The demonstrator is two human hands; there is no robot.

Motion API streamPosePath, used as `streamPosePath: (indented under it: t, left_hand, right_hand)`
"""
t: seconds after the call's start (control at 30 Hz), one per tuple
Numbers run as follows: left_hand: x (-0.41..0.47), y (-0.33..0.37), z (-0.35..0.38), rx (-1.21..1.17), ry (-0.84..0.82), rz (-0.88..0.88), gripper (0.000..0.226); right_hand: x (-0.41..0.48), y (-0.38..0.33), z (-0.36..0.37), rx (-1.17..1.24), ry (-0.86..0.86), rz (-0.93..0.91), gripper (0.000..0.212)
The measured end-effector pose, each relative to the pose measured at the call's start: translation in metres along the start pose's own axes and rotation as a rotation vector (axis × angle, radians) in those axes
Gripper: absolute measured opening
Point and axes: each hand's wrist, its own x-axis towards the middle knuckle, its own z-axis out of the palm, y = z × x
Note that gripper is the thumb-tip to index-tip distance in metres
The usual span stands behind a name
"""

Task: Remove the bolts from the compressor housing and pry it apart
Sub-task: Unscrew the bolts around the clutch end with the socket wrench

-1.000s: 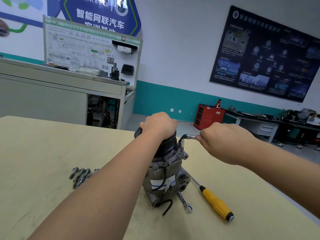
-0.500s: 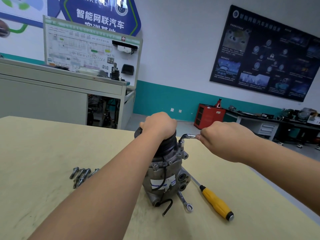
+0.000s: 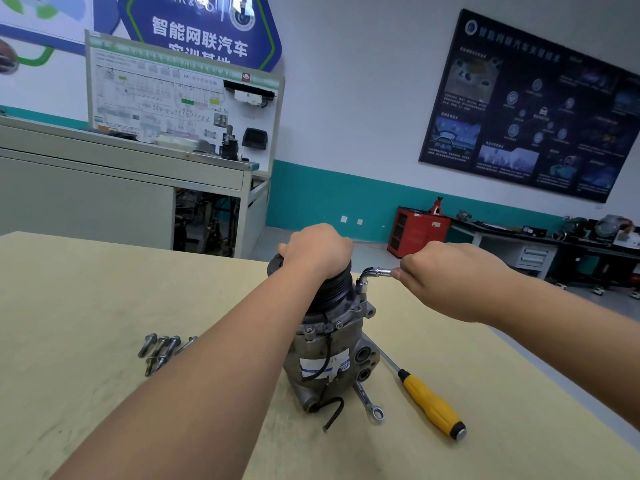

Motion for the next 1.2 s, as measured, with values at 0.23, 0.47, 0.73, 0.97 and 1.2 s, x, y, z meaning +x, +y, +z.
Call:
streamPosePath:
  t: [0.23, 0.47, 0.73, 0.97, 1.2]
  left_hand:
    - [-0.003, 0.001, 0.000, -0.001, 0.003, 0.003, 0.023]
    - [-0.005, 0.000, -0.001, 0.001, 0.008, -0.001, 0.026]
    - [-0.007, 0.001, -0.001, 0.006, 0.008, -0.005, 0.026]
    - [-0.008, 0.000, 0.000, 0.008, 0.011, 0.006, 0.028]
    - [-0.010, 0.000, -0.001, 0.023, 0.016, 0.016, 0.021]
  right_hand:
    - [0.000, 0.000, 0.000, 0.021, 0.000, -0.003, 0.045]
    - [-0.001, 0.000, 0.001, 0.033, 0.004, -0.004, 0.046]
    - [0.000, 0.004, 0.001, 0.032, -0.015, -0.018, 0.047]
    - [0.004, 0.012, 0.003, 0.032, -0.033, -0.043, 0.045]
    - [0.009, 0.018, 0.002, 0.098, -0.073, -0.029, 0.038]
